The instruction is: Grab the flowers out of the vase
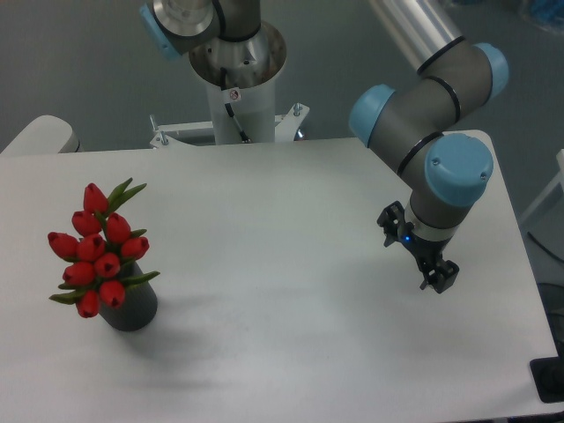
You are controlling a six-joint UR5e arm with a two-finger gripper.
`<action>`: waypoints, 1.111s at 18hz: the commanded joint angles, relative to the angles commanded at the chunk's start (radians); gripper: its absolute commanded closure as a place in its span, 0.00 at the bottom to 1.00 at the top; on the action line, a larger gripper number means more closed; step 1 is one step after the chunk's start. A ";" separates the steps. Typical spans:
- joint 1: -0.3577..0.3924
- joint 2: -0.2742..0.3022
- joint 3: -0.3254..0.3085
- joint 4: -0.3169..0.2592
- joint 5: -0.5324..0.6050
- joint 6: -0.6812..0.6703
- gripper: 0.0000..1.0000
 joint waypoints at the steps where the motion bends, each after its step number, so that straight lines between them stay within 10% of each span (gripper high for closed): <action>1: 0.000 0.000 -0.003 0.000 0.000 -0.002 0.00; 15: 0.000 0.055 -0.080 -0.009 -0.181 -0.054 0.00; 20: 0.012 0.142 -0.191 0.003 -0.429 -0.054 0.00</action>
